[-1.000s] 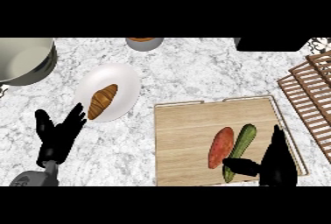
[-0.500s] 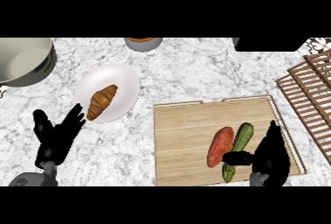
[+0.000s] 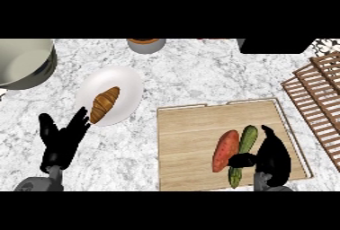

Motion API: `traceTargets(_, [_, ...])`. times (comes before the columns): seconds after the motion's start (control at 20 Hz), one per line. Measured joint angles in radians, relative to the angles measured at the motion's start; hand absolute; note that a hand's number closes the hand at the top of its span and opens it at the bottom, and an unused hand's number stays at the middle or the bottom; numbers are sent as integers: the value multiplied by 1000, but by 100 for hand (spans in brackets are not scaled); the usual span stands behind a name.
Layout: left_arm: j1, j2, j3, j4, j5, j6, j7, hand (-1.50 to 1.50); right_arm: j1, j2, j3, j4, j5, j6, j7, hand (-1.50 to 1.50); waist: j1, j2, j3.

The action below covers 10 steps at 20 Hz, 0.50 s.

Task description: Pick the squash from the tray and place it in the tiered shelf

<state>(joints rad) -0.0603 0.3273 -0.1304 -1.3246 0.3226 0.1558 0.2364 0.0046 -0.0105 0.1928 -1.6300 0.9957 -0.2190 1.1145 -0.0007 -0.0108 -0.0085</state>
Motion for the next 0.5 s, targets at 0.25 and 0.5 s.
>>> traceTargets(0.25, [7, 7, 15, 4, -1, -21, -8, 0, -26, -20, -1, 50, -44, 36, -49, 150, -1, -8, -13])
traceTargets(0.5, [10, 0, 29, 7, -12, -35, -13, 0, -65, -22, 22, 65, -47, 38, -66, 150, -3, -5, -7])
